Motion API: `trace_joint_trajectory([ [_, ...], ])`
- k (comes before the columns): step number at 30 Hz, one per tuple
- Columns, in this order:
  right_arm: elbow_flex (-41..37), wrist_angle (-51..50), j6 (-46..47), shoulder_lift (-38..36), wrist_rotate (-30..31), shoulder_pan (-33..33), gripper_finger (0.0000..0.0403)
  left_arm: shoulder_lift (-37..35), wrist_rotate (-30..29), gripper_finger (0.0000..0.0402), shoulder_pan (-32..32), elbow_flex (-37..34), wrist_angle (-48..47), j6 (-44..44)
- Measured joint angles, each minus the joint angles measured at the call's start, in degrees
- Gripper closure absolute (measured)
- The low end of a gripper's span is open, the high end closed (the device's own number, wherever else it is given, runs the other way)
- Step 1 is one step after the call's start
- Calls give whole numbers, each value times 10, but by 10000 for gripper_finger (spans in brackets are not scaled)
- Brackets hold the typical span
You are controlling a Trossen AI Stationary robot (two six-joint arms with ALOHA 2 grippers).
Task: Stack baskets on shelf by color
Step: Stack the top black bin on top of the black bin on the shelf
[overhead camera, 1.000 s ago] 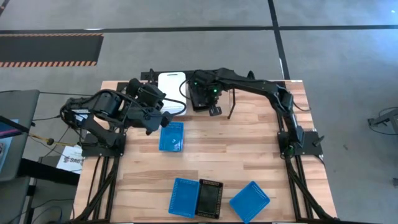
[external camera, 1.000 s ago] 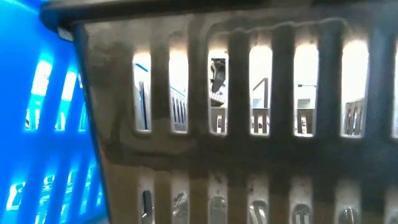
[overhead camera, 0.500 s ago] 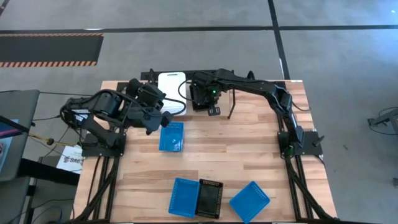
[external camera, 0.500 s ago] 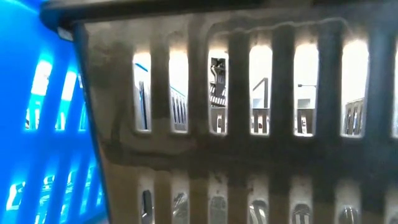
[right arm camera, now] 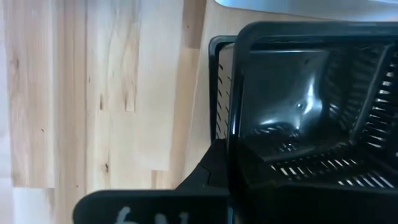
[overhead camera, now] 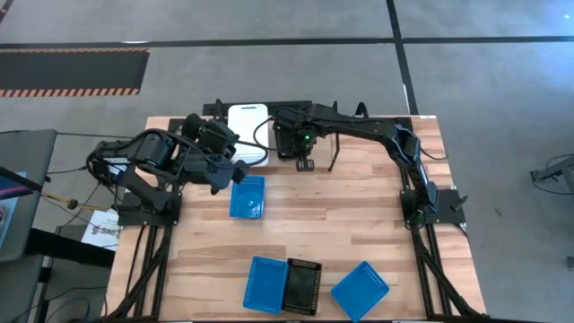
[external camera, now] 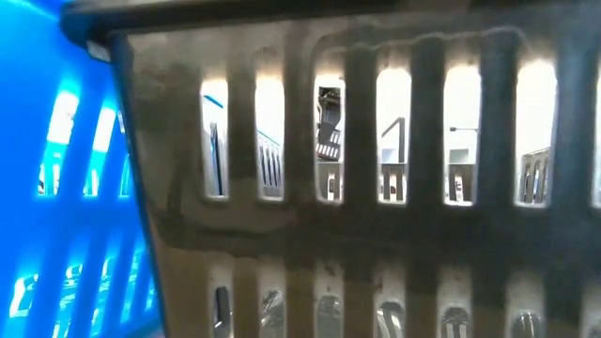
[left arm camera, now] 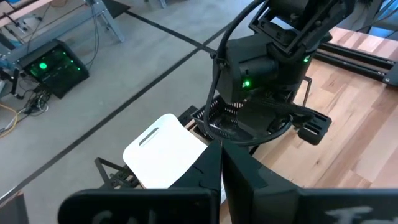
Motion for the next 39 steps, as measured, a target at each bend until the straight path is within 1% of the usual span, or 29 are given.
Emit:
trace_joint_trajectory([
  [9, 0, -4, 21, 0, -1, -6, 400, 0, 0, 401, 0, 0, 0, 0],
  [18, 0, -21, 16, 0, -8, -13, 400, 0, 0, 401, 0, 0, 0, 0],
  [26, 0, 9, 20, 0, -6, -12, 400, 0, 0, 401, 0, 0, 0, 0],
  [31, -1, 2, 29, 0, -6, -12, 400, 0, 0, 401, 0, 0, 0, 0],
  [35, -13, 4, 30, 0, -6, -12, 400, 0, 0, 401, 0, 0, 0, 0],
  [39, -45, 8, 26, 0, -7, -13, 400, 0, 0, 401, 0, 0, 0, 0],
])
